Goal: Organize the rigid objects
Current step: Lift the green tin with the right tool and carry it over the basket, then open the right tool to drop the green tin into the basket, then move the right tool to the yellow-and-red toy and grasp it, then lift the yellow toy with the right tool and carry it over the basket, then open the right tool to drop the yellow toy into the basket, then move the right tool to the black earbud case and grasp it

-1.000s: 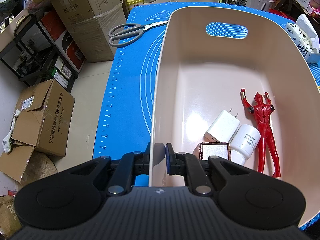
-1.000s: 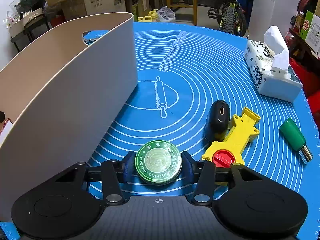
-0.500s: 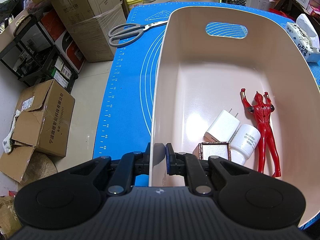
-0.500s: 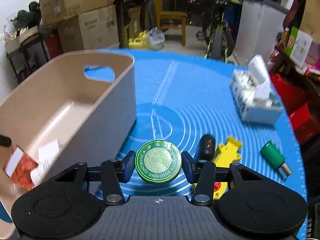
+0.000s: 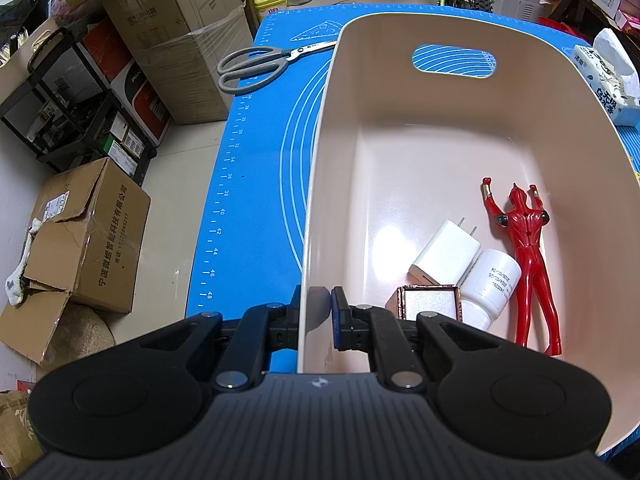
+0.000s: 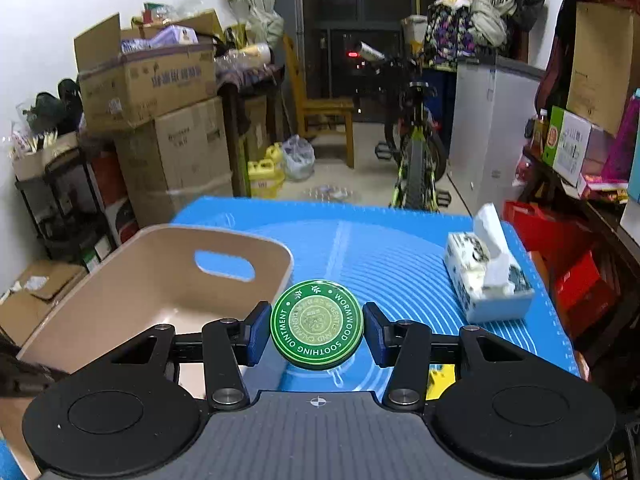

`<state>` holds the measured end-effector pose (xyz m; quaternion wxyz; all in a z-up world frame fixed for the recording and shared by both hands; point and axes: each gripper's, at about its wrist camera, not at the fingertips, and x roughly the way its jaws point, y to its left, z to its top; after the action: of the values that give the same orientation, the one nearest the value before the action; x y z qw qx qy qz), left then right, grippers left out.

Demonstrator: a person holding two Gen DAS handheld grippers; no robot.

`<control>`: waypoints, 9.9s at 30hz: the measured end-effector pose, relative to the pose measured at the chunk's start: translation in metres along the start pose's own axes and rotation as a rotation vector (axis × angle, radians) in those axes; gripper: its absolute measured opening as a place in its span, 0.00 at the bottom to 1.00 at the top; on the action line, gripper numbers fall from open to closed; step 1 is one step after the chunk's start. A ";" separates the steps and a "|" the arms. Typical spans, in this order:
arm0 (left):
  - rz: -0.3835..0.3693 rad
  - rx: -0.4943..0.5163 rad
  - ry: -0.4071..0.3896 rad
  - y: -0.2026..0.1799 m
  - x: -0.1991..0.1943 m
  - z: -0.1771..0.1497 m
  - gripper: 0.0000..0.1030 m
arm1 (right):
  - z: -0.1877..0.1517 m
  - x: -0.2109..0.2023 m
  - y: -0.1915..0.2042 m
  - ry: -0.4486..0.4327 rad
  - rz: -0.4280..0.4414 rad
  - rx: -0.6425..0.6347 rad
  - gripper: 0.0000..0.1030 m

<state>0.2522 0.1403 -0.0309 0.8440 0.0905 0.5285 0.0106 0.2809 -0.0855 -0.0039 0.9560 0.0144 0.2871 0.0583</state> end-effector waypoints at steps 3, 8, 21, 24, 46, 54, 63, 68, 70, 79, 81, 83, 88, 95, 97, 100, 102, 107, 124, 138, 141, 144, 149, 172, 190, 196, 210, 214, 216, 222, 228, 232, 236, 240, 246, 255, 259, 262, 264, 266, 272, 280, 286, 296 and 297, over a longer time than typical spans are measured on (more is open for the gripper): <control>0.001 0.002 -0.001 0.000 0.000 0.000 0.14 | 0.007 -0.004 0.007 -0.021 0.012 0.012 0.53; 0.000 0.001 -0.001 0.000 0.000 0.000 0.14 | 0.014 -0.006 0.022 -0.043 0.036 0.028 0.53; 0.002 0.002 -0.001 -0.001 0.000 0.000 0.14 | 0.002 0.021 0.082 0.052 0.100 -0.064 0.53; 0.002 0.002 -0.001 -0.001 0.000 0.000 0.14 | -0.003 0.028 0.095 0.074 0.104 -0.089 0.53; 0.006 0.006 -0.006 -0.002 -0.002 -0.001 0.14 | -0.027 0.071 0.132 0.357 0.095 -0.211 0.53; 0.005 0.005 -0.003 -0.002 -0.003 -0.001 0.14 | -0.023 0.059 0.122 0.303 0.123 -0.178 0.62; 0.005 0.005 -0.004 -0.002 -0.002 0.000 0.14 | 0.001 0.024 0.084 0.150 0.097 -0.067 0.65; 0.006 0.004 -0.003 -0.002 -0.002 0.000 0.14 | 0.011 0.013 0.048 0.099 0.040 -0.012 0.66; 0.005 0.004 -0.003 -0.002 -0.002 0.000 0.14 | 0.012 0.010 0.033 0.086 0.006 -0.010 0.67; 0.008 0.007 -0.003 -0.003 -0.001 0.000 0.14 | 0.005 0.020 -0.035 0.113 -0.131 0.050 0.67; 0.011 0.008 -0.002 -0.003 -0.001 -0.001 0.15 | 0.001 0.025 -0.050 0.132 -0.158 0.070 0.67; 0.013 0.006 -0.002 -0.003 0.000 -0.001 0.15 | -0.004 0.031 -0.065 0.158 -0.175 0.099 0.67; 0.013 0.006 -0.001 -0.004 0.000 0.000 0.15 | -0.022 0.049 -0.089 0.226 -0.186 0.150 0.67; 0.015 0.008 -0.001 -0.005 0.000 0.000 0.15 | -0.040 0.073 -0.100 0.317 -0.175 0.155 0.67; 0.017 0.008 -0.001 -0.005 0.000 0.000 0.15 | -0.041 0.074 -0.097 0.329 -0.160 0.147 0.67; 0.019 0.010 -0.001 -0.005 0.001 0.000 0.15 | -0.045 0.079 -0.093 0.355 -0.153 0.121 0.67; 0.019 0.010 -0.002 -0.005 0.001 -0.001 0.15 | -0.049 0.084 -0.091 0.372 -0.156 0.105 0.67; 0.019 0.010 -0.001 -0.005 0.001 0.000 0.15 | -0.057 0.098 -0.094 0.403 -0.167 0.107 0.67; 0.018 0.010 -0.002 -0.006 0.000 0.000 0.15 | -0.065 0.102 -0.093 0.408 -0.172 0.144 0.49; 0.024 0.014 -0.003 -0.006 0.000 0.000 0.15 | -0.054 0.070 -0.121 0.315 -0.180 0.249 0.49; 0.023 0.013 -0.002 -0.006 0.000 0.000 0.15 | -0.049 0.061 -0.120 0.282 -0.174 0.255 0.49; 0.023 0.013 -0.002 -0.006 0.001 0.000 0.15 | -0.044 0.055 -0.119 0.259 -0.169 0.265 0.49; 0.024 0.014 -0.002 -0.007 0.000 0.000 0.15 | -0.031 0.041 -0.107 0.190 -0.144 0.251 0.49; 0.029 0.015 0.002 -0.006 0.002 0.000 0.16 | 0.012 0.010 0.023 0.026 0.138 0.076 0.49; 0.034 0.018 0.002 -0.008 0.003 -0.001 0.15 | -0.024 0.042 0.114 0.213 0.206 -0.144 0.49; 0.034 0.019 0.002 -0.008 0.003 0.000 0.15 | -0.035 0.053 0.124 0.294 0.200 -0.173 0.49; 0.035 0.020 0.002 -0.010 0.003 0.001 0.16 | -0.008 0.031 0.100 0.226 0.213 -0.099 0.62; 0.037 0.021 0.002 -0.010 0.002 0.002 0.16 | 0.002 0.022 0.075 0.177 0.182 -0.054 0.72; 0.036 0.019 0.002 -0.010 0.002 0.002 0.16 | 0.007 0.017 0.060 0.150 0.160 -0.026 0.75; 0.035 0.018 0.003 -0.011 0.002 0.002 0.16 | 0.015 0.012 0.016 0.077 0.086 0.021 0.86; 0.036 0.017 0.002 -0.011 0.002 0.002 0.16 | 0.007 0.027 -0.024 0.080 0.015 0.070 0.88; 0.040 0.017 0.003 -0.011 0.002 0.002 0.16 | -0.005 0.043 -0.043 0.104 -0.028 0.084 0.88; 0.037 0.016 0.003 -0.011 0.003 0.002 0.16 | -0.014 0.057 -0.057 0.135 -0.042 0.090 0.88; 0.039 0.016 0.003 -0.011 0.003 0.001 0.16 | -0.026 0.072 -0.069 0.183 -0.053 0.107 0.88; 0.040 0.016 0.003 -0.011 0.003 0.001 0.16 | -0.045 0.092 -0.077 0.236 -0.072 0.088 0.88; 0.039 0.017 0.001 -0.009 0.003 0.000 0.16 | -0.053 0.117 -0.093 0.247 -0.113 0.163 0.82; 0.040 0.016 0.002 -0.009 0.003 0.000 0.16 | -0.057 0.127 -0.098 0.253 -0.126 0.181 0.73; 0.039 0.016 0.002 -0.007 0.002 0.000 0.16 | -0.059 0.132 -0.095 0.256 -0.134 0.169 0.68; 0.039 0.016 0.002 -0.007 0.002 0.000 0.16 | -0.060 0.135 -0.094 0.257 -0.141 0.153 0.64; 0.040 0.016 0.002 -0.008 0.002 0.000 0.16 | -0.061 0.136 -0.093 0.249 -0.142 0.143 0.62; 0.040 0.016 0.003 -0.008 0.002 0.000 0.16 | -0.061 0.134 -0.092 0.242 -0.147 0.122 0.42; 0.040 0.017 0.002 -0.007 0.002 0.000 0.16 | -0.057 0.127 -0.091 0.249 -0.136 0.108 0.33; 0.040 0.016 0.002 -0.007 0.003 0.000 0.16 | -0.047 0.112 -0.086 0.218 -0.138 0.082 0.33; 0.040 0.016 0.003 -0.008 0.003 0.000 0.16 | -0.020 0.073 -0.071 0.111 -0.098 0.056 0.33; 0.040 0.016 0.003 -0.007 0.003 0.000 0.16 | -0.016 0.068 -0.068 0.097 -0.086 0.056 0.33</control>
<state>0.2527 0.1335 -0.0344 0.8421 0.1078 0.5278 0.0235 0.3356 -0.1455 -0.0586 0.9418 0.0260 0.3351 0.0096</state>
